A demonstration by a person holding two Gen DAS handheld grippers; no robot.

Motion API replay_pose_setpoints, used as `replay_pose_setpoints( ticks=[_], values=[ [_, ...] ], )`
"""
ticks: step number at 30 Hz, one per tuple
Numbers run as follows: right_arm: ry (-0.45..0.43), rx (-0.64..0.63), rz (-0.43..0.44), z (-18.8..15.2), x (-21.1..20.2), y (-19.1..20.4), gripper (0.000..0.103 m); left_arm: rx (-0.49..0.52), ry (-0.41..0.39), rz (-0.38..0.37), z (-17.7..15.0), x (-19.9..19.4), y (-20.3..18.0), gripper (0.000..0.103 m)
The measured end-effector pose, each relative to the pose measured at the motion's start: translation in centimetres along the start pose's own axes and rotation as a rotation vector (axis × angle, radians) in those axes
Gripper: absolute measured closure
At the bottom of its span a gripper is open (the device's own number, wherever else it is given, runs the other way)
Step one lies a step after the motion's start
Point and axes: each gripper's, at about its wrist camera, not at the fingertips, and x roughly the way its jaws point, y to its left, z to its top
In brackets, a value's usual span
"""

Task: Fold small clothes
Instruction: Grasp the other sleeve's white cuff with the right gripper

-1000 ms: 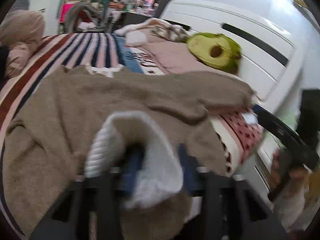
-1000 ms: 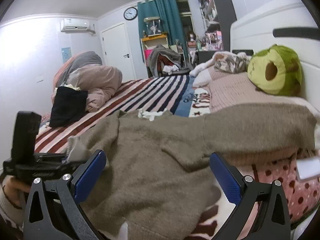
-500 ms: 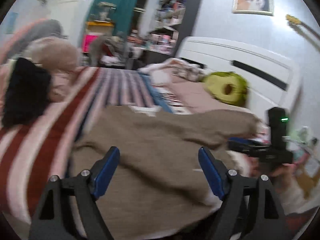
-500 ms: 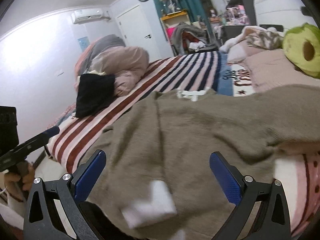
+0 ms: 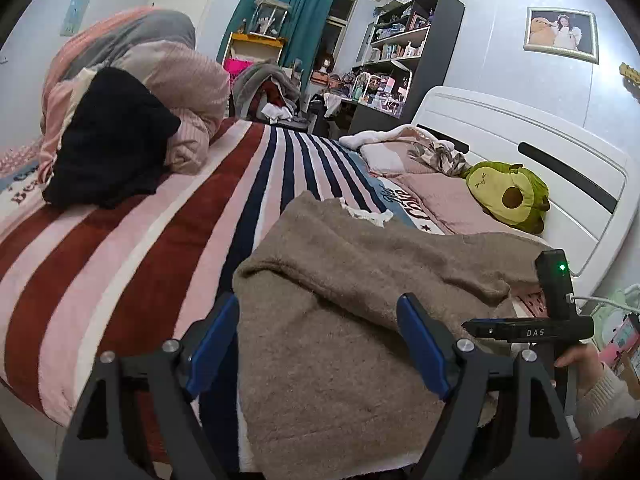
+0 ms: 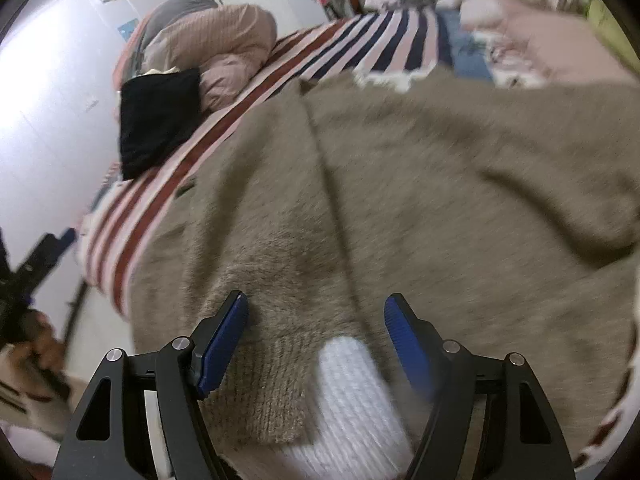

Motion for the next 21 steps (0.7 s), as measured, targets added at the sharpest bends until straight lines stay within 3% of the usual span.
replay_pose_setpoints(
  ticks=[3, 5, 7, 15, 21],
  values=[
    [0.061, -0.026, -0.012, -0.3, 1.0, 0.6, 0.043, -0.013, 0.012, -0.005, -0.1, 0.5, 0.2, 0.025],
    [0.073, -0.054, -0.05, -0.5, 1.0, 0.9, 0.059, -0.017, 0.014, -0.009, -0.3, 0.7, 0.2, 0.025],
    [0.069, -0.057, -0.078, -0.6, 0.5, 0.8, 0.096, -0.021, 0.015, -0.019, -0.4, 0.9, 0.2, 0.025],
    [-0.082, -0.106, -0.156, 0.9, -4.8, 0.9, 0.098, -0.006, 0.004, -0.032, -0.4, 0.6, -0.8, 0.025],
    [-0.09, -0.146, -0.245, 2.1, -4.6, -0.3, 0.098, 0.01, 0.006, -0.026, -0.2, 0.1, -1.5, 0.025]
  ],
)
